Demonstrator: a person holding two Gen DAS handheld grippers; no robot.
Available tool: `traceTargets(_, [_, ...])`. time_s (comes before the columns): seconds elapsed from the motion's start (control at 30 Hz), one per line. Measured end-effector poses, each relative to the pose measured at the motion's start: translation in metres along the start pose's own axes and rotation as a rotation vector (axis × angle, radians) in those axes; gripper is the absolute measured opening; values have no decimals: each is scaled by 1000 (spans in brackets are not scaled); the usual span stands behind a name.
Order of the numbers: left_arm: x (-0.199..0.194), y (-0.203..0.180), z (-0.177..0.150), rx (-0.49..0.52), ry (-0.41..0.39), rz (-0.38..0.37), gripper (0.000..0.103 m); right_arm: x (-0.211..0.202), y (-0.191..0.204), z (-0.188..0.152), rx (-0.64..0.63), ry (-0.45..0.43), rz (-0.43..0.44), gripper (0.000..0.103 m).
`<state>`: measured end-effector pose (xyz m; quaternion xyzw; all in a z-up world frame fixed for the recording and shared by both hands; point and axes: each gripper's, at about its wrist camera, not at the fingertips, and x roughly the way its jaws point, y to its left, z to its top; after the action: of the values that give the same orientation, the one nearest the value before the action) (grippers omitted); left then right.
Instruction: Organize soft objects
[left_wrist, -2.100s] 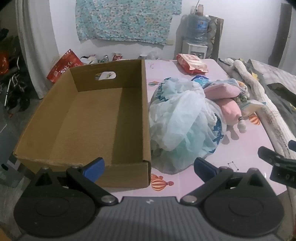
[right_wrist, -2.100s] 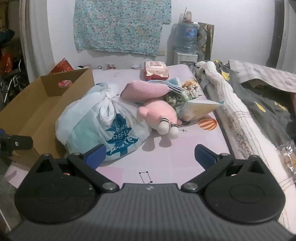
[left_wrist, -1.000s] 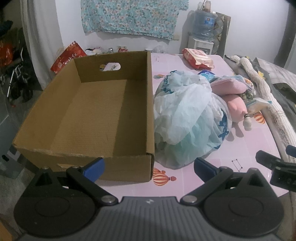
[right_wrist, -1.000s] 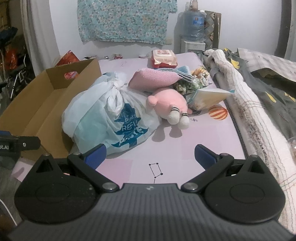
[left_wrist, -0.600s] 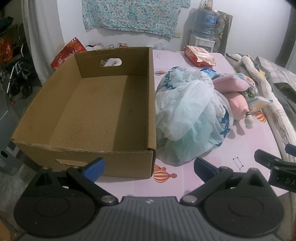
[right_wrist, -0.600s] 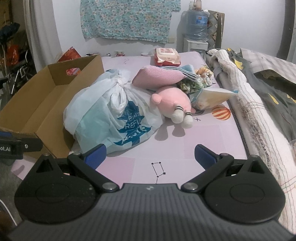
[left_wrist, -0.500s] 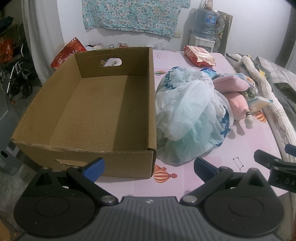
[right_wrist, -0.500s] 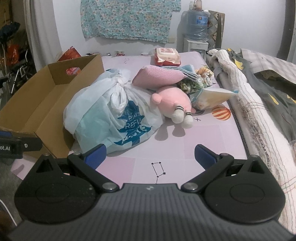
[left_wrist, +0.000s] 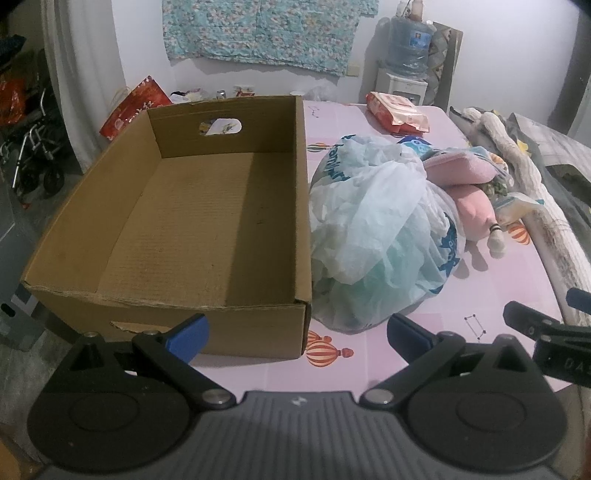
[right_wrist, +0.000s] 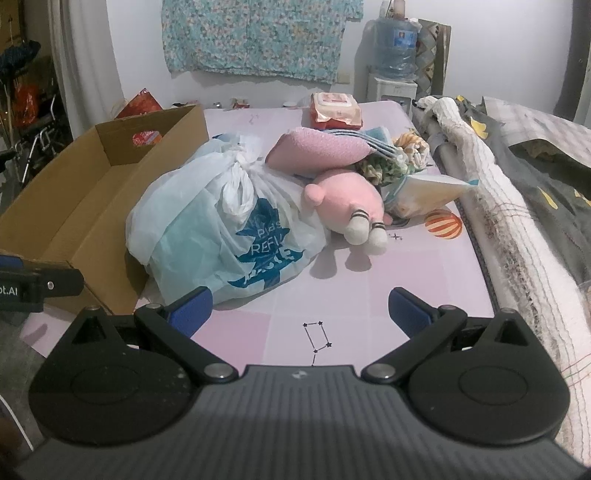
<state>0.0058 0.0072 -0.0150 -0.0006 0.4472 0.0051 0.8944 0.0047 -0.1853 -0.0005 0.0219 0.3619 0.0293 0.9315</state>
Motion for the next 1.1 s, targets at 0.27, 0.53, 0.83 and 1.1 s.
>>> traceTargets(0.27, [0, 0, 0, 1, 0, 0, 103, 3, 0, 0, 4, 5, 5, 102])
traceTargets(0.53, [0, 0, 0, 2, 0, 0, 103, 5, 0, 0, 6, 15, 5, 102])
traceTargets(0.83, [1, 0, 0, 1, 1, 2, 103, 6, 0, -2, 10, 20, 4, 102])
traceTargets(1.1, [2, 0, 0, 5, -5, -1, 103, 9, -3, -4, 11, 20, -8, 102])
